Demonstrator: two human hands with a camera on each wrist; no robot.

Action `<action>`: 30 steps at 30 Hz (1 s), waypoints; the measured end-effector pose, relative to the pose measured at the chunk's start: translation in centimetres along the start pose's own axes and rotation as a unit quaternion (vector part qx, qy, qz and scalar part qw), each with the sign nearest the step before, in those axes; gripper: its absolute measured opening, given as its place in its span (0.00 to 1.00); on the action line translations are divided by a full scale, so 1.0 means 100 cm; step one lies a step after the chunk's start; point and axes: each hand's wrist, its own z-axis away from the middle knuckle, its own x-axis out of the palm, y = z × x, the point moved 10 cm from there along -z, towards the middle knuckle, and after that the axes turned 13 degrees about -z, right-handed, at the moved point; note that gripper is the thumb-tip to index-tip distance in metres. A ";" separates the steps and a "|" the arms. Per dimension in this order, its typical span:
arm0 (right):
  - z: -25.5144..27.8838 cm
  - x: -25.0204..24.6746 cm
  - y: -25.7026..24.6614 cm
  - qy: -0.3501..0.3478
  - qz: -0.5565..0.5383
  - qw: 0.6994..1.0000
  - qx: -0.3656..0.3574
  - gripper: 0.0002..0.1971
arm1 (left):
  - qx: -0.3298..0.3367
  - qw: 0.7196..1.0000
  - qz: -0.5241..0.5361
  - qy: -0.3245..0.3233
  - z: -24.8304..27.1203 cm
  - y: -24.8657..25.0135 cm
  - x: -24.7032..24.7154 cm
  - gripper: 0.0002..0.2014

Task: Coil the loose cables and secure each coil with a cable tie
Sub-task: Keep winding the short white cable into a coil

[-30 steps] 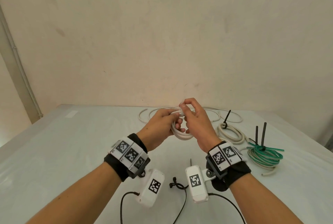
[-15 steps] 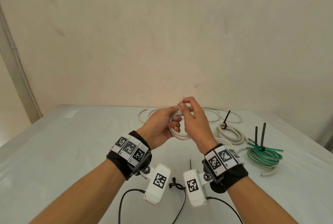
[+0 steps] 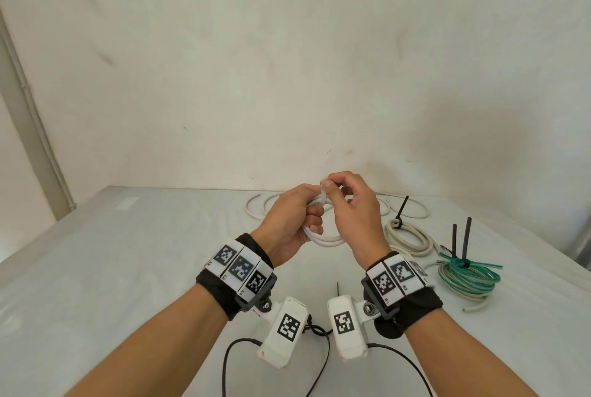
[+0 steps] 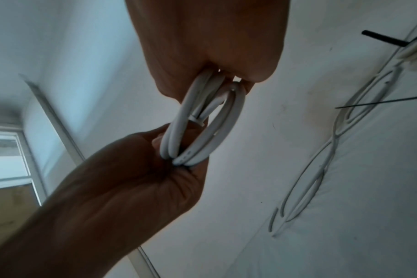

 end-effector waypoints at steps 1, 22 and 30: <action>0.000 0.001 -0.001 -0.006 0.008 1.000 -0.006 0.03 | 0.004 1.000 -0.010 0.004 0.000 0.000 0.000 0.09; 0.006 0.002 -0.011 0.004 0.029 0.998 -0.060 0.03 | 0.003 1.000 -0.002 0.020 0.001 -0.011 0.000 0.06; -0.001 0.001 -0.005 0.011 -0.042 0.999 0.010 0.11 | 0.009 1.000 -0.013 -0.002 0.003 -0.002 0.006 0.09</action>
